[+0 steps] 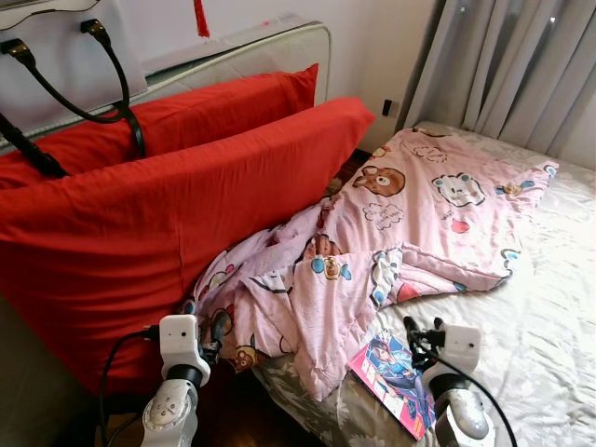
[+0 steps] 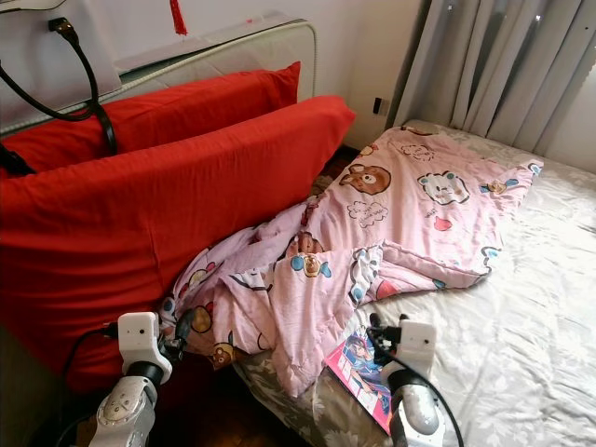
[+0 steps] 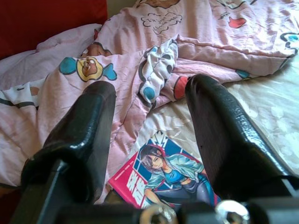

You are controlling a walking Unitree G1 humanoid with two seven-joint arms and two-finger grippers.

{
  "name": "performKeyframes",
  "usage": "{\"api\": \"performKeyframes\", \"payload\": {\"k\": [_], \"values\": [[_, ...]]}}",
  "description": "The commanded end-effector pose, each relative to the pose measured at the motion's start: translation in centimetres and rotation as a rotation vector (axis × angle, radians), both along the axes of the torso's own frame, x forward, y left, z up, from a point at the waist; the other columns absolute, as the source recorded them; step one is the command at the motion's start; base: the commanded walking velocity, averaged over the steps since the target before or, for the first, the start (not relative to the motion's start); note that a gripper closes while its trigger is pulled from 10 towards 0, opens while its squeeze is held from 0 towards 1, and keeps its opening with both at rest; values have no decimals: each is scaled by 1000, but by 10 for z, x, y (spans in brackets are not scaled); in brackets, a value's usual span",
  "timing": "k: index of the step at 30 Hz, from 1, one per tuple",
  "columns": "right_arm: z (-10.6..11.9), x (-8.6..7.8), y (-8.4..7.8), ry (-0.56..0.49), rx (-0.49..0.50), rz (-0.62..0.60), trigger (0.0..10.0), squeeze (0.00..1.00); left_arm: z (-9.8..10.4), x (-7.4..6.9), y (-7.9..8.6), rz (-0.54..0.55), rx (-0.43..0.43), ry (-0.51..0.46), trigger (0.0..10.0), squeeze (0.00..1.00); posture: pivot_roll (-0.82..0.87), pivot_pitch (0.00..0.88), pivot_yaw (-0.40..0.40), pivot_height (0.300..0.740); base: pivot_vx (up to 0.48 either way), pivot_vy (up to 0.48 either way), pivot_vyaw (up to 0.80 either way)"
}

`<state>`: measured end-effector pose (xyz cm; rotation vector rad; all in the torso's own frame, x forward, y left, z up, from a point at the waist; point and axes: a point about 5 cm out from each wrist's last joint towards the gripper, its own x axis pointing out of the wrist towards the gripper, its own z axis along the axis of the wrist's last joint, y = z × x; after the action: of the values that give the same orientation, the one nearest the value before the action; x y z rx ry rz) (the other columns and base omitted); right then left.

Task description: Clean up the room

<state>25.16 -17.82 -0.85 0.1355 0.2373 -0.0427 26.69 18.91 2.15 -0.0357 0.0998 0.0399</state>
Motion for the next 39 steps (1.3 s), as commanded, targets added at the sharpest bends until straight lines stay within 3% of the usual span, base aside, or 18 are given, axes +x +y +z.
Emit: {"api": "performKeyframes", "payload": {"k": [1, 10, 24, 31, 39], "values": [[4, 4, 2, -11, -11, 13, 10000, 0, 7, 4, 2, 0, 6, -24, 10000, 0, -22, 0, -42, 740, 0, 0, 0], [5, 7, 2, -3, -22, 3, 10000, 0, 17, 12, 8, 10, 5, -39, 10000, 0, -25, 0, -51, 686, 0, 0, 0], [5, 13, 12, 28, -9, 18, 10000, 0, 23, 20, 0, 9, -28, -45, 10000, 0, -15, 0, -63, 686, 0, 0, 0], [4, 14, 14, 30, -2, 25, 10000, 0, 21, 18, 0, 4, -28, -32, 10000, 0, -15, 0, -58, 648, 0, 0, 0], [1, 11, 13, 44, -4, 19, 10000, 0, 21, 18, -2, -1, -35, -26, 10000, 0, -11, 0, -55, 648, 0, 0, 0]]}}
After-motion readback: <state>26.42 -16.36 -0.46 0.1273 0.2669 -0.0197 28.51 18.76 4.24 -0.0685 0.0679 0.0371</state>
